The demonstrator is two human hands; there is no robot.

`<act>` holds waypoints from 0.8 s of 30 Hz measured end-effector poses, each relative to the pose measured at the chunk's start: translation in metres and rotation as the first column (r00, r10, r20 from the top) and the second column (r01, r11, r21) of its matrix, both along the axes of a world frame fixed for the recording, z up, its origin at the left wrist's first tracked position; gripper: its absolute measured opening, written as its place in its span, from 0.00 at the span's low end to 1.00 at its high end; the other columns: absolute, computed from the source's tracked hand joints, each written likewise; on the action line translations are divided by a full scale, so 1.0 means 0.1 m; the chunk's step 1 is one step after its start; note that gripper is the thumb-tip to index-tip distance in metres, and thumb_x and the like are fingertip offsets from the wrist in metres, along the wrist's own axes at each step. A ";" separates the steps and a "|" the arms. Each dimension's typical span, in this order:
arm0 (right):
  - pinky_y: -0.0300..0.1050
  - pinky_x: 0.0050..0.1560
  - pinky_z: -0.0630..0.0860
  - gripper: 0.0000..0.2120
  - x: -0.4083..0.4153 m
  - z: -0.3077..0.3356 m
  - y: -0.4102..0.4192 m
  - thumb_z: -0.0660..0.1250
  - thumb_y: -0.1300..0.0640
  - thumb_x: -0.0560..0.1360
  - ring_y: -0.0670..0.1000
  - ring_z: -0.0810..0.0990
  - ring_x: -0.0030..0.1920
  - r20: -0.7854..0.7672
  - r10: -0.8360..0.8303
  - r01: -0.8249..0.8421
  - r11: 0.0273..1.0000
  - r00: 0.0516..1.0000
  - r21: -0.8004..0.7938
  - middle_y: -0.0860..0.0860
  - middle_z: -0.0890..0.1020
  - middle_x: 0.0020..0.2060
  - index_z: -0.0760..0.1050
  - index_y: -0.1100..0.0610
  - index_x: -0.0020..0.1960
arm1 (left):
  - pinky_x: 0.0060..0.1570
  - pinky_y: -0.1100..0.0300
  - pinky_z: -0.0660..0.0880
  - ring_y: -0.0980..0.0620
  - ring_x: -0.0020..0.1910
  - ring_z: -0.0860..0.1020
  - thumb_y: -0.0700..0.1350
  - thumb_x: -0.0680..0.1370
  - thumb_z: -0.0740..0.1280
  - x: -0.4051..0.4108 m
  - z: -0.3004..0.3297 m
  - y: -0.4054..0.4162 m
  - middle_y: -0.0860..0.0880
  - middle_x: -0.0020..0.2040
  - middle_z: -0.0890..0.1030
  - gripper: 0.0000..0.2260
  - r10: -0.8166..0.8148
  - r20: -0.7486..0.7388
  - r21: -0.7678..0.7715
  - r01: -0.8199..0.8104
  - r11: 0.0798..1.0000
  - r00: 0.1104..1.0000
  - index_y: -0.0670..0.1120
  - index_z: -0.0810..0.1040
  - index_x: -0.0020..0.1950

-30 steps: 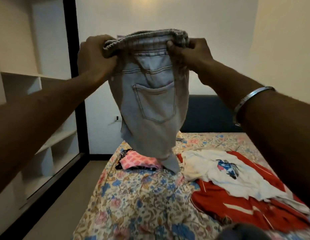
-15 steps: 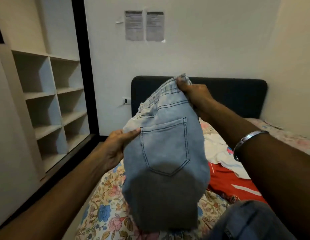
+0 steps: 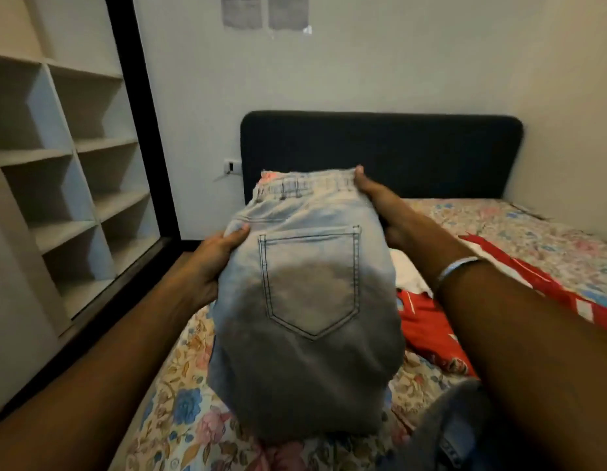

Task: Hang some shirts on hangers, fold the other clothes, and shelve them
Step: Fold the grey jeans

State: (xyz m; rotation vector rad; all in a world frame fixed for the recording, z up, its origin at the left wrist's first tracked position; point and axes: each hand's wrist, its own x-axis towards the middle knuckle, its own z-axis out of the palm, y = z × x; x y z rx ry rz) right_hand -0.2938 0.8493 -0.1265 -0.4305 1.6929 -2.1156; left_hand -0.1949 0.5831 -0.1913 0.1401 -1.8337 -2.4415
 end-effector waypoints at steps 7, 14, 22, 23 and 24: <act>0.46 0.40 0.81 0.21 0.38 -1.59 0.27 0.73 0.43 0.73 0.55 0.86 0.41 0.494 -0.133 -0.131 0.876 0.859 0.463 0.59 0.86 0.42 0.81 0.61 0.52 | 0.60 0.43 0.79 0.40 0.53 0.85 0.58 0.63 0.83 0.26 -1.59 -0.15 0.41 0.53 0.86 0.35 -0.053 0.504 -0.208 0.181 0.961 0.862 0.43 0.80 0.64; 0.54 0.58 0.79 0.20 0.06 -1.35 0.06 0.78 0.56 0.70 0.60 0.83 0.55 0.363 -0.204 0.003 0.875 0.909 0.484 0.59 0.84 0.54 0.78 0.61 0.59 | 0.53 0.47 0.80 0.39 0.53 0.84 0.46 0.72 0.77 0.13 -1.34 -0.16 0.39 0.58 0.84 0.22 0.047 0.267 0.008 -0.051 0.999 0.963 0.40 0.80 0.64; 0.55 0.57 0.81 0.27 0.34 -1.34 0.17 0.81 0.52 0.65 0.60 0.83 0.55 0.228 -0.084 -0.107 0.693 0.970 0.713 0.60 0.84 0.55 0.78 0.62 0.59 | 0.54 0.48 0.78 0.42 0.58 0.80 0.46 0.68 0.80 0.45 -1.38 -0.04 0.44 0.61 0.81 0.25 -0.145 0.419 -0.141 0.222 0.965 0.896 0.49 0.76 0.62; 0.54 0.57 0.81 0.23 0.32 -1.29 0.19 0.79 0.55 0.68 0.60 0.84 0.54 0.161 -0.113 -0.013 0.781 0.980 0.625 0.61 0.84 0.55 0.79 0.64 0.58 | 0.54 0.46 0.79 0.40 0.58 0.81 0.48 0.66 0.82 0.43 -1.35 -0.05 0.43 0.60 0.82 0.26 -0.076 0.368 -0.117 0.128 0.985 0.927 0.48 0.78 0.62; 0.52 0.57 0.81 0.21 0.28 -1.23 0.18 0.77 0.56 0.71 0.59 0.84 0.54 0.147 -0.174 0.084 0.875 0.974 0.477 0.61 0.84 0.55 0.79 0.65 0.59 | 0.54 0.43 0.79 0.39 0.58 0.81 0.51 0.64 0.83 0.40 -1.30 -0.09 0.41 0.60 0.83 0.29 -0.006 0.310 -0.066 0.028 0.997 0.951 0.47 0.79 0.62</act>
